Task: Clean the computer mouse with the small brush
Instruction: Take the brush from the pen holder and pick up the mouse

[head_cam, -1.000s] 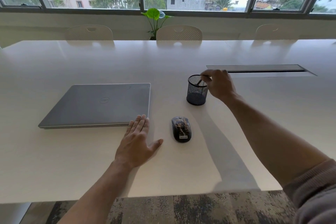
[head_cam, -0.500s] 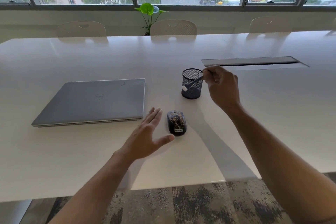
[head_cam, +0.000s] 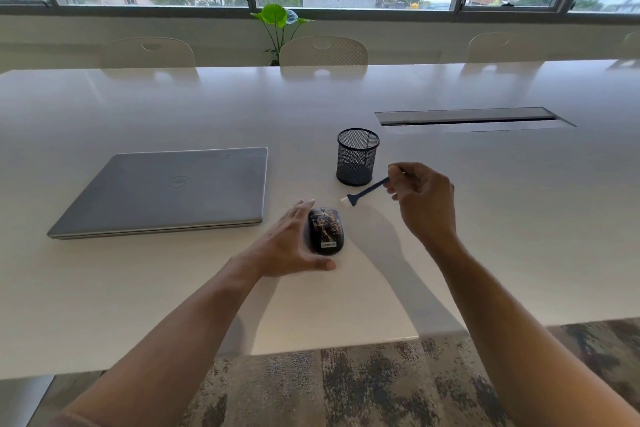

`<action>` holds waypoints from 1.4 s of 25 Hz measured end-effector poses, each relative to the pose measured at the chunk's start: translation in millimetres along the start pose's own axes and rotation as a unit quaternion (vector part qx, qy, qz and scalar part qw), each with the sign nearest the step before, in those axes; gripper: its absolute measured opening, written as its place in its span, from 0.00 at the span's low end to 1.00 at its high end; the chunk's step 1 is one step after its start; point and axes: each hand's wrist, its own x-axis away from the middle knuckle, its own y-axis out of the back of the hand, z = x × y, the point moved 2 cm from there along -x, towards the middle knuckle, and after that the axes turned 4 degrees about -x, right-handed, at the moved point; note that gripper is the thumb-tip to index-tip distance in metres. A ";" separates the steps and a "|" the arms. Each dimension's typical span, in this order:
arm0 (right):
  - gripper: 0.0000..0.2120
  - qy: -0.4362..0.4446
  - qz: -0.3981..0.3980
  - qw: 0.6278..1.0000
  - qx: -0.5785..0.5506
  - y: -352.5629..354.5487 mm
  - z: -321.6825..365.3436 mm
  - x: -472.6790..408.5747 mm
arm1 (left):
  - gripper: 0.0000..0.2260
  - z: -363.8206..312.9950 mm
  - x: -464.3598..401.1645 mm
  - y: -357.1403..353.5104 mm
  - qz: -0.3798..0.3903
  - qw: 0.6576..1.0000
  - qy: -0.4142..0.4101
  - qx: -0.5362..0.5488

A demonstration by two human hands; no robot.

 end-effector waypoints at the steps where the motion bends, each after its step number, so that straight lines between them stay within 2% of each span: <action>1: 0.06 -0.005 -0.002 1.000 -0.001 2.0 -2.1 2.4 | 0.62 -0.9 -3.1 -0.4 0.004 1.000 0.003 -0.004; 17: 0.05 -0.057 -0.005 0.997 -0.047 20.3 -19.3 14.2 | 0.55 -9.6 -9.2 -1.7 -0.015 0.999 0.002 0.032; 26: 0.04 -0.053 0.028 0.994 -0.096 34.4 -18.9 23.2 | 0.55 -32.5 28.8 -16.1 -0.046 0.998 -0.009 0.051; 35: 0.03 -0.065 0.006 0.991 -0.115 54.7 -3.9 60.8 | 0.55 -48.8 88.7 -15.7 -0.062 0.996 -0.036 0.054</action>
